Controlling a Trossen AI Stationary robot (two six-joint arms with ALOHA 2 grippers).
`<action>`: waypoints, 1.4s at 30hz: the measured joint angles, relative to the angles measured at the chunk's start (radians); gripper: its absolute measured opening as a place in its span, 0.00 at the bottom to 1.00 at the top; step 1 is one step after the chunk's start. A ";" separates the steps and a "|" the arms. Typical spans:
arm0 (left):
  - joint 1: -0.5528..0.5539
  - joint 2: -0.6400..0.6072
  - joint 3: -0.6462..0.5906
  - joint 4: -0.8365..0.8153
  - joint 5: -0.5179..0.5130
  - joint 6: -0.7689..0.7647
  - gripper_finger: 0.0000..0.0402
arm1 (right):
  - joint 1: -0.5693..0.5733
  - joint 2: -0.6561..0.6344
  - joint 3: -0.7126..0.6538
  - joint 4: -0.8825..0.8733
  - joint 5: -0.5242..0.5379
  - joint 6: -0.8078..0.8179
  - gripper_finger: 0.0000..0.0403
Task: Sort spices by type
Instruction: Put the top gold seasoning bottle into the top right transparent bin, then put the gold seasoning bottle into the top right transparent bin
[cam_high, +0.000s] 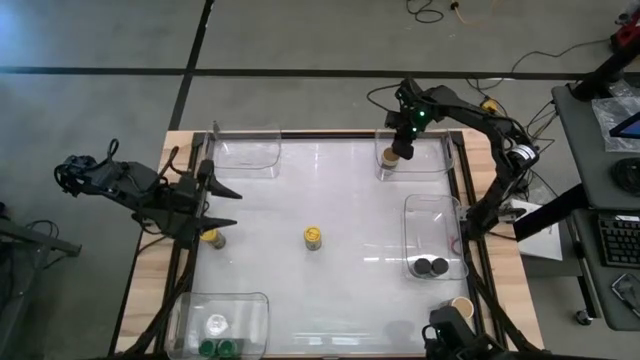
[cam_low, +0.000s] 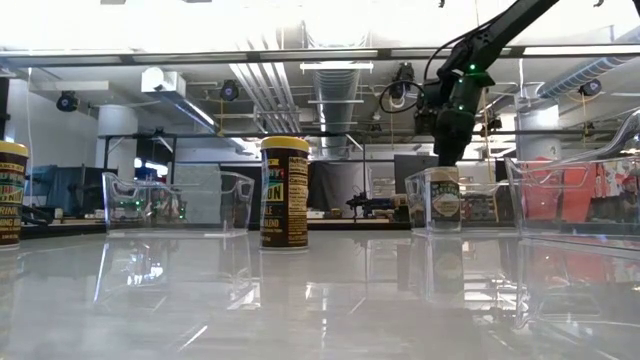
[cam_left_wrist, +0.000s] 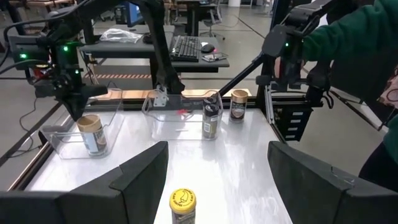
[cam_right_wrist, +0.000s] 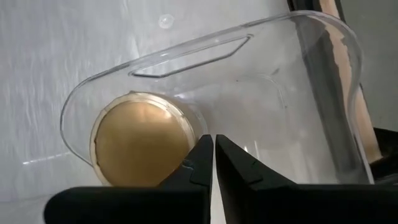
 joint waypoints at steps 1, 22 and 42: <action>0.000 0.000 0.000 -0.001 0.000 0.000 0.65 | 0.001 0.000 0.000 -0.002 0.000 -0.002 0.02; 0.000 0.017 0.000 0.001 0.000 -0.087 0.65 | 0.002 -0.098 0.075 -0.058 0.041 0.016 0.02; 0.000 0.058 0.000 0.001 -0.226 -0.070 0.65 | 0.724 -0.388 0.096 0.020 0.177 0.313 0.04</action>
